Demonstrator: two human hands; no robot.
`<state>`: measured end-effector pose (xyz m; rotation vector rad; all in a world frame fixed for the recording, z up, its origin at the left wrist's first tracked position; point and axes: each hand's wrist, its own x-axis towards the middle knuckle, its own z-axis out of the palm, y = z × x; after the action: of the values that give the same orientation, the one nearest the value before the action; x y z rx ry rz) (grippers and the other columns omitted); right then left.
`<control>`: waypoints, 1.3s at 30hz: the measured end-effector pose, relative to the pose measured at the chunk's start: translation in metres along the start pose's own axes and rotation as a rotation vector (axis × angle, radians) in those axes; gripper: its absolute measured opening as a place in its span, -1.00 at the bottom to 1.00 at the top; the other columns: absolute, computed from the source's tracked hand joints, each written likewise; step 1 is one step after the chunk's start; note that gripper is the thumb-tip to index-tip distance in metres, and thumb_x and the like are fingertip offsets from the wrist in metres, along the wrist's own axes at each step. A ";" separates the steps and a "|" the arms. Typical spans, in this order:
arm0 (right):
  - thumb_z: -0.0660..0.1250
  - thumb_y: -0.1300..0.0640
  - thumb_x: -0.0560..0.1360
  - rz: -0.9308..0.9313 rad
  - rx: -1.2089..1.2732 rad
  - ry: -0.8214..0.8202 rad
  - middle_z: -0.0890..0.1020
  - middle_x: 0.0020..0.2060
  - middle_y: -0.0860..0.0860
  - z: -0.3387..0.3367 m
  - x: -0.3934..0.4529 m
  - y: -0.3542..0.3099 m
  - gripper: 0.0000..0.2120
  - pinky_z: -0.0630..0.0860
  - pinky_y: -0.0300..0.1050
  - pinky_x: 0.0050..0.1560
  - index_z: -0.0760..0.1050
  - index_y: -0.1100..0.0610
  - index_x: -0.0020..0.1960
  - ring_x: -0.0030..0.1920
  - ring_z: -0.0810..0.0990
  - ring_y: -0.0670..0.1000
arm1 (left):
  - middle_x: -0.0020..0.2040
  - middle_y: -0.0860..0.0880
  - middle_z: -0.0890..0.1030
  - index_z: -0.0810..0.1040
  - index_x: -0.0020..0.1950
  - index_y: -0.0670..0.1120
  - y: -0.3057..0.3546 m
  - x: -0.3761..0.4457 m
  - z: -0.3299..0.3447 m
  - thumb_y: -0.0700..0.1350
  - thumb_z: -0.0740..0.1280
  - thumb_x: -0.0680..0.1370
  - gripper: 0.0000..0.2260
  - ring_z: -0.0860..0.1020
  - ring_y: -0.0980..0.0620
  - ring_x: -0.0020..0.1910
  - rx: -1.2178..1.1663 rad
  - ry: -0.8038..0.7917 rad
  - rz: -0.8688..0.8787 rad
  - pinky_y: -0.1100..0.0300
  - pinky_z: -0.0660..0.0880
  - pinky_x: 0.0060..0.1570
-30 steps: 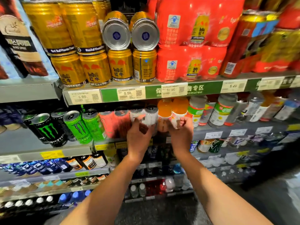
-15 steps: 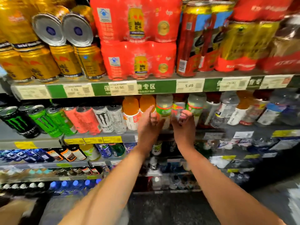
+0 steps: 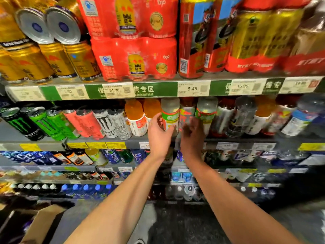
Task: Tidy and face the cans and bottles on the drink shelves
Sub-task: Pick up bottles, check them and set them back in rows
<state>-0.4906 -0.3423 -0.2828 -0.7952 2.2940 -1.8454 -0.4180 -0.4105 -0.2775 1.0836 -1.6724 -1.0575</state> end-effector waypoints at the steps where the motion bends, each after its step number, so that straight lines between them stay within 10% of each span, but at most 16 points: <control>1: 0.36 0.12 0.55 -0.002 -0.007 0.093 0.55 0.21 0.21 -0.007 0.004 0.003 -0.64 0.46 0.09 0.24 0.45 0.25 0.29 0.24 0.51 0.20 | 0.03 0.03 0.65 0.51 0.30 -0.06 0.000 0.000 0.001 -0.13 0.56 0.41 -0.51 0.61 0.08 0.02 0.016 0.016 0.001 0.16 0.55 0.11; 9: 0.50 -0.14 0.43 0.051 -0.165 0.167 0.34 0.43 0.38 -0.022 0.029 0.015 -0.09 0.26 0.25 0.45 0.22 0.41 0.49 0.46 0.30 0.34 | 0.06 0.02 0.55 0.47 0.29 -0.06 0.011 -0.006 0.015 -0.02 0.60 0.37 -0.44 0.52 0.06 0.02 0.098 0.147 0.010 0.26 0.44 0.06; 25: 0.52 -0.16 0.32 0.069 -0.048 0.247 0.57 0.27 0.16 -0.020 0.027 0.011 -0.21 0.54 0.18 0.20 0.29 0.10 0.41 0.24 0.57 0.19 | 0.06 0.05 0.52 0.47 0.27 -0.06 0.010 -0.007 0.013 -0.06 0.60 0.37 -0.46 0.50 0.15 -0.02 0.067 0.141 0.021 0.39 0.41 0.01; 32: 0.63 0.00 0.32 0.113 0.173 0.292 0.54 0.25 0.04 -0.048 0.003 0.013 -0.19 0.51 -0.25 0.20 0.25 0.09 0.40 0.19 0.55 -0.01 | 0.01 0.00 0.60 0.56 0.12 -0.11 0.007 -0.025 0.019 -0.13 0.56 0.42 -0.67 0.55 0.09 -0.05 -0.031 0.143 0.143 0.28 0.49 -0.01; 39: 0.65 0.02 0.30 0.211 0.353 0.351 0.44 0.40 0.05 -0.080 -0.011 0.004 -0.03 0.45 0.05 0.40 0.14 0.01 0.53 0.32 0.51 0.01 | 0.23 -0.03 0.58 0.50 0.33 -0.05 0.007 -0.032 0.039 -0.02 0.44 0.49 -0.57 0.54 -0.07 0.21 0.046 -0.138 0.085 0.03 0.49 0.16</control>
<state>-0.5134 -0.2665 -0.2679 -0.1849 2.0248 -2.3353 -0.4479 -0.3704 -0.2880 0.9783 -1.8437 -1.0644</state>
